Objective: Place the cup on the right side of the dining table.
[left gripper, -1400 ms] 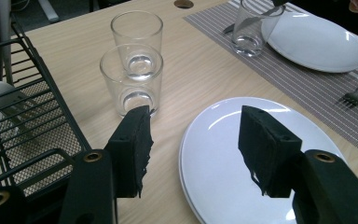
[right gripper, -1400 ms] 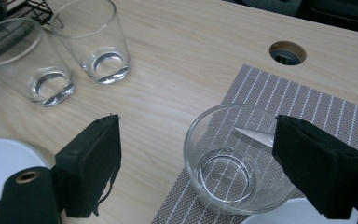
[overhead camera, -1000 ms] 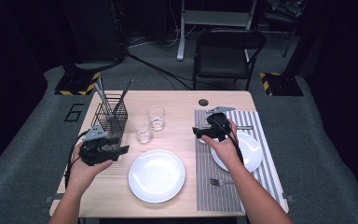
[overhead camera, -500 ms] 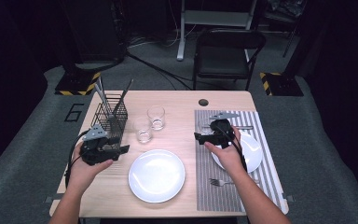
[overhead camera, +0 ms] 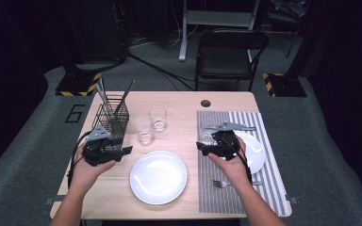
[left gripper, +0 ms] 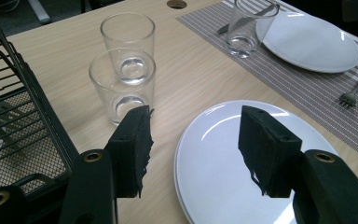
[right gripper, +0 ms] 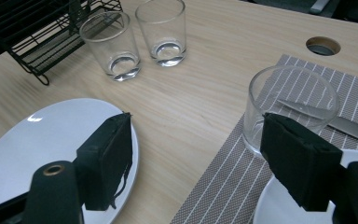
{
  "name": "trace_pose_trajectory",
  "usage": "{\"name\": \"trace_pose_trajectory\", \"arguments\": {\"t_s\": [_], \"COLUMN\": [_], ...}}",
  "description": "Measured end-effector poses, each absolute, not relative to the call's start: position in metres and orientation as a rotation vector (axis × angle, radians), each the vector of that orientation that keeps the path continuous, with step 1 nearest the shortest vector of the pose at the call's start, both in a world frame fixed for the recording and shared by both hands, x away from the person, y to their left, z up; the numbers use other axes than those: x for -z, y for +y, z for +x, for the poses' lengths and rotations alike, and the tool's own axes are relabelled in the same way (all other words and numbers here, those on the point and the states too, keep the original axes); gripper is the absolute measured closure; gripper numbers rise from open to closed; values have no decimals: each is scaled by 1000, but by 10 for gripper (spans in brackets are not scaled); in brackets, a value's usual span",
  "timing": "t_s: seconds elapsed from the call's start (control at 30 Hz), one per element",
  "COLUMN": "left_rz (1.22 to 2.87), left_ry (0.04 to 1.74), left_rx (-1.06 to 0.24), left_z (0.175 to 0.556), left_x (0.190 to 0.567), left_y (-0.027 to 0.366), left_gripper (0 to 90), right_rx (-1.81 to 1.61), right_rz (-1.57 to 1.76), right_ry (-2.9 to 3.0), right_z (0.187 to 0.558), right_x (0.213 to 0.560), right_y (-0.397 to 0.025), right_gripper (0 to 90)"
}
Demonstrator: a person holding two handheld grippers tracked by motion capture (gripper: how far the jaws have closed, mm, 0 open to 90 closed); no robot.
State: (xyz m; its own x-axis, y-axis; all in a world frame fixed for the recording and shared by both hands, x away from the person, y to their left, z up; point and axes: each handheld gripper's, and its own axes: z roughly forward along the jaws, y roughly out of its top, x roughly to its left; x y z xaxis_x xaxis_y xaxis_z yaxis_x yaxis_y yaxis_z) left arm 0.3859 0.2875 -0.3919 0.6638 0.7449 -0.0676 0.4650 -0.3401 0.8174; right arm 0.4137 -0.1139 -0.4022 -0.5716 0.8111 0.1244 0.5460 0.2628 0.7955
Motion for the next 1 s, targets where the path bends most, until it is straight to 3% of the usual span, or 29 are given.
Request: {"name": "trace_pose_trajectory", "arguments": {"t_s": [1.0], "left_rz": [2014], "left_ry": [936], "left_rx": [-392], "left_z": [388], "left_x": [397], "left_y": [283], "left_gripper": [440], "right_rx": [-1234], "right_rz": [1139], "right_ry": [2345], "right_z": [367], "right_x": [448], "right_y": [-115], "right_gripper": [313]}}
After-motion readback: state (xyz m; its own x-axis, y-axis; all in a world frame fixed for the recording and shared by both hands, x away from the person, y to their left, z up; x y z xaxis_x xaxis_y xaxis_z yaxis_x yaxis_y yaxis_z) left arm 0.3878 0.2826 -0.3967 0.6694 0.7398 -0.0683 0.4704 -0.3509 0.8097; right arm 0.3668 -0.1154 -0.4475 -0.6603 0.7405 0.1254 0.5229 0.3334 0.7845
